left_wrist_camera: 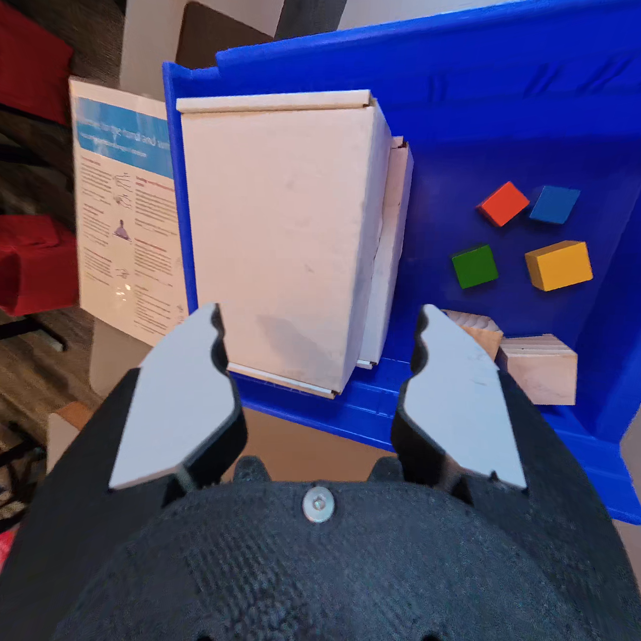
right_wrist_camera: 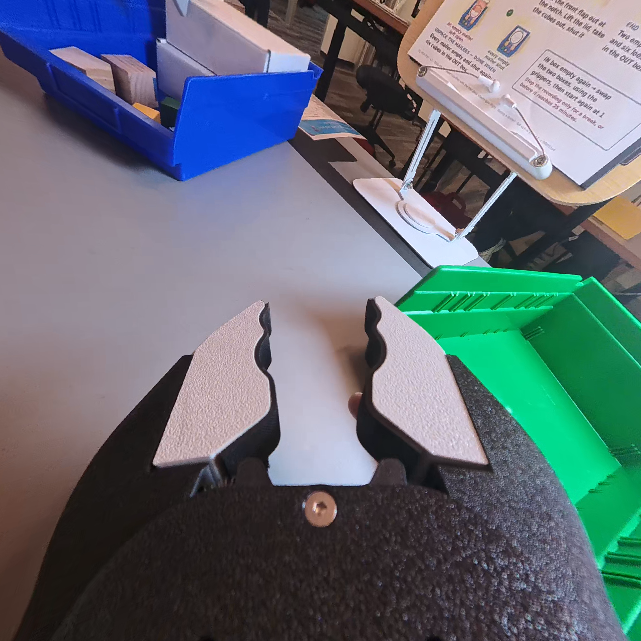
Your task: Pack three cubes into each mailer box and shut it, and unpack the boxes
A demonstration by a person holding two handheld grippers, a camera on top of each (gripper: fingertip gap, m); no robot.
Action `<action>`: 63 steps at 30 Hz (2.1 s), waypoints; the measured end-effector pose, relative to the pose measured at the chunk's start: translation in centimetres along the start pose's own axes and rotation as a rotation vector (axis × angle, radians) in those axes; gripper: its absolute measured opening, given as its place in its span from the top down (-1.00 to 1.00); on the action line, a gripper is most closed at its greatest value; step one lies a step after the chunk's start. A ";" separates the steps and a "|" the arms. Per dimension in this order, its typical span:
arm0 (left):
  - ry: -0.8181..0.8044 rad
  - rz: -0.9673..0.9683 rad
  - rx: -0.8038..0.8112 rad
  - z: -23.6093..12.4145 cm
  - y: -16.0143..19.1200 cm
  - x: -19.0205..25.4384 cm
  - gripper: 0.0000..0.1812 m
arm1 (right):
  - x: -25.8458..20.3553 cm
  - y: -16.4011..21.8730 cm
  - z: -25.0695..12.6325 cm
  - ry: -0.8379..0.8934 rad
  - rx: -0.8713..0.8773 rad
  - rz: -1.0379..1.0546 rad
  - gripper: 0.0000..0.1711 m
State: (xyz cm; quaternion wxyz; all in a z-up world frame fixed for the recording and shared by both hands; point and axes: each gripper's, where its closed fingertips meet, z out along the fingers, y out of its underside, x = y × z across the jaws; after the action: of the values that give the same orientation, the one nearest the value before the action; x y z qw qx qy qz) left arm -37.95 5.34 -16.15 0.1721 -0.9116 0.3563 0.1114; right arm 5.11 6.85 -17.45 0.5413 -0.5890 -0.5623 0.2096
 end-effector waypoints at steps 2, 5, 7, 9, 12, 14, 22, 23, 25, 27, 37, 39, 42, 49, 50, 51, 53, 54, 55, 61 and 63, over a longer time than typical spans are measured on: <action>0.048 -0.040 -0.034 0.5 0.1 -0.6 -0.31 | -0.1 0.1 0.1 -0.004 -0.005 0.000 0.39; 0.142 -0.099 -0.090 1.6 0.3 -1.5 -0.45 | -0.3 0.6 0.4 -0.014 -0.020 0.004 0.39; 0.173 -0.108 -0.131 2.4 0.6 -2.5 -0.47 | -0.3 1.1 0.6 -0.016 -0.034 0.010 0.39; 0.239 -0.122 -0.163 3.2 0.5 -2.5 -0.51 | -0.3 1.6 0.8 -0.021 -0.048 0.019 0.39; 0.240 -0.027 -0.273 3.9 1.3 -2.2 -0.50 | -0.2 2.1 1.0 -0.023 -0.063 0.028 0.39; 0.233 0.018 -0.297 3.6 1.3 -1.8 -0.36 | -0.1 2.2 1.0 -0.027 -0.064 0.036 0.39; 0.182 0.148 -0.305 3.9 1.4 0.7 -0.55 | -0.1 1.9 1.2 -0.056 -0.049 0.057 0.39; 0.168 0.148 -0.310 4.3 1.4 0.6 -0.56 | -0.1 1.9 1.1 -0.056 -0.047 0.053 0.39; 0.155 0.141 -0.304 5.1 1.4 0.2 -0.54 | -0.2 1.8 0.9 -0.053 -0.049 0.043 0.39; 0.188 0.132 -0.283 5.6 1.4 0.5 -0.58 | -0.2 1.9 0.7 -0.047 -0.050 0.037 0.39; 0.177 0.025 -0.077 -0.2 -1.6 1.2 -0.57 | 0.4 0.4 -0.4 -0.024 0.005 0.040 0.39; 0.217 0.023 0.044 -3.1 -3.5 3.1 -0.57 | 0.1 -0.3 -0.6 -0.025 0.032 0.013 0.38; 0.331 0.106 0.177 -6.6 -6.5 8.8 -0.57 | -0.7 -2.5 -1.0 -0.023 0.103 -0.087 0.33; 0.753 0.419 0.189 -8.4 -10.5 27.0 -0.57 | -7.6 -8.4 -1.8 -0.069 0.275 -0.593 0.11; 0.795 0.460 0.173 -8.2 -10.8 29.0 -0.57 | -8.6 -9.1 -2.1 -0.071 0.302 -0.633 0.09; 0.828 0.497 0.162 -7.9 -11.1 30.7 -0.57 | -9.4 -9.5 -2.3 -0.075 0.318 -0.664 0.06; 0.874 0.552 0.144 -7.1 -11.8 33.4 -0.57 | -10.9 -9.7 -2.5 -0.094 0.330 -0.712 0.04; 0.886 0.577 0.145 -6.7 -12.1 34.4 -0.57 | -11.5 -9.5 -2.6 -0.105 0.326 -0.740 0.07; 0.892 0.598 0.149 -6.3 -12.4 35.2 -0.57 | -12.1 -9.1 -2.6 -0.120 0.312 -0.779 0.10; 0.897 0.481 0.493 -6.6 -15.8 35.9 -0.52 | -11.2 -7.3 -3.7 -0.115 0.238 -0.836 0.20; 0.777 0.418 0.745 -7.7 -17.7 34.0 -0.32 | -10.2 -7.1 -4.3 -0.120 0.219 -0.792 0.20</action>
State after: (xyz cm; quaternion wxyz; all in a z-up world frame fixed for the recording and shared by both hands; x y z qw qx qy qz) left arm -0.58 -6.33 -15.99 0.3125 -0.6738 0.5810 -0.3329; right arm 2.83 -5.50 -13.55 0.6057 -0.2527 -0.7505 0.0779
